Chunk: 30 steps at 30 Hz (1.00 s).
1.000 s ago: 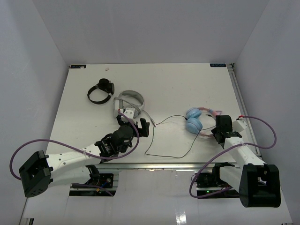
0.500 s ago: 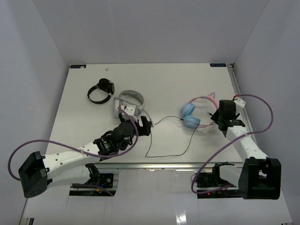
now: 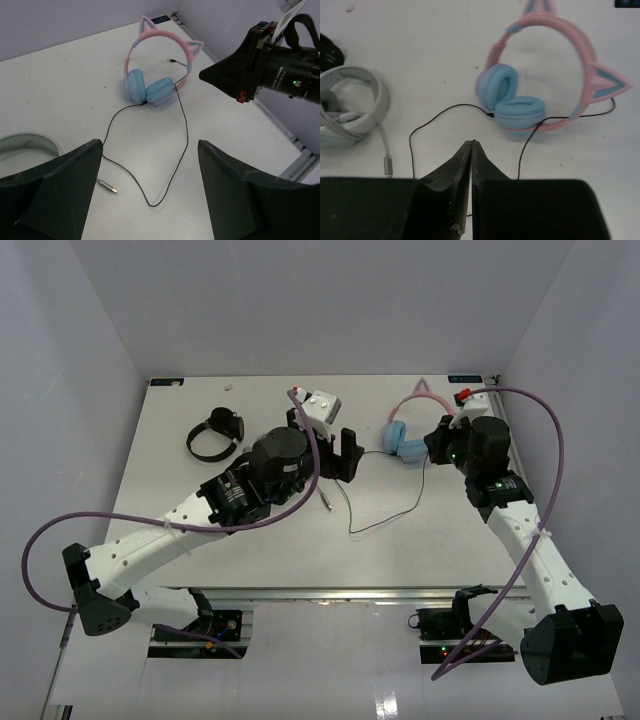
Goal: Wrap the headphones
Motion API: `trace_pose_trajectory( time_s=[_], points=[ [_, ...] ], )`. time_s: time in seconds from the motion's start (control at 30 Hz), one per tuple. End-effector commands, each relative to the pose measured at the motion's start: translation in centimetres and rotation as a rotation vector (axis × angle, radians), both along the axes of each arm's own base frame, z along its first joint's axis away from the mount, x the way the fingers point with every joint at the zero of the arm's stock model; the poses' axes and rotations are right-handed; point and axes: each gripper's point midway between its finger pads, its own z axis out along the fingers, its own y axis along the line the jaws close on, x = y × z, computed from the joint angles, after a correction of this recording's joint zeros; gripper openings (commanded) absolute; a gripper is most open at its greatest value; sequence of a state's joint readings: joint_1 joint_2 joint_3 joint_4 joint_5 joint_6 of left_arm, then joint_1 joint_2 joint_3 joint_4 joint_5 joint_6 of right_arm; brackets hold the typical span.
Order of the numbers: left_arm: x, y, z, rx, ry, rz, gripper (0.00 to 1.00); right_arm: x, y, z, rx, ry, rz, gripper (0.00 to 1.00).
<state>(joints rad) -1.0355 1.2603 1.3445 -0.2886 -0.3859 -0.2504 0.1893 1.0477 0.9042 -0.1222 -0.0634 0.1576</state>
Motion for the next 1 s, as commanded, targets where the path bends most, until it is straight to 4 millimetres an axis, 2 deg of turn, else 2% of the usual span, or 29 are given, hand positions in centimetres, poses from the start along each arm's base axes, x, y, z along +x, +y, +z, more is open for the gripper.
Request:
trace_pose_trajectory(
  time_s=[0.0,0.1,0.17,0.2,0.27,0.33,0.37,0.47,0.53,0.63,0.8,0.83,0.9,0.97],
  points=[
    [1.6,0.5,-3.7,0.252,-0.019,0.033,0.88,-0.3,2.6,1.1,-0.035,-0.060,0.105,0.08],
    [2.1,0.1,-5.2,0.272,0.002,0.051,0.88,0.4,1.6,0.1,-0.012,-0.062,0.021,0.08],
    [2.0,-0.2,-6.4,0.271,0.034,0.045,0.87,1.6,-0.2,0.0,0.000,-0.064,-0.119,0.11],
    [1.9,-0.2,-6.9,0.272,0.043,0.045,0.87,2.0,-0.8,-0.4,0.024,-0.043,-0.181,0.17],
    [1.9,-0.1,-8.0,0.279,0.058,0.051,0.87,3.0,-2.5,-1.5,0.030,-0.008,-0.299,0.42],
    [1.9,0.2,-9.2,0.291,0.075,0.067,0.87,4.1,-4.6,-3.1,0.031,0.031,-0.433,0.57],
    [1.7,0.3,-9.9,0.283,0.097,0.073,0.87,4.6,-6.3,-3.5,0.076,0.044,-0.519,0.58],
    [0.6,0.2,-11.0,0.233,0.140,0.040,0.86,6.1,-9.5,-6.2,0.175,0.128,-0.650,0.57],
    [-0.1,0.1,-10.2,0.143,0.146,0.023,0.86,7.0,-10.6,-7.8,0.251,0.184,-0.726,0.59],
    [-1.7,0.6,-11.2,0.072,0.164,-0.021,0.86,9.1,-11.1,-9.2,0.297,0.260,-0.776,0.61],
    [-2.9,1.8,-12.7,0.031,0.187,-0.028,0.86,12.1,-10.3,-12.9,0.356,0.379,-0.802,0.61],
    [-3.1,2.0,-13.4,0.037,0.196,-0.033,0.86,12.9,-10.1,-12.4,0.372,0.369,-0.799,0.61],
    [-3.5,2.4,-13.3,0.018,0.187,-0.039,0.86,13.9,-10.1,-13.8,0.374,0.395,-0.809,0.61],
    [-3.5,2.9,-14.2,0.031,0.190,-0.026,0.86,14.4,-10.1,-14.3,0.385,0.402,-0.826,0.60]
  ],
)
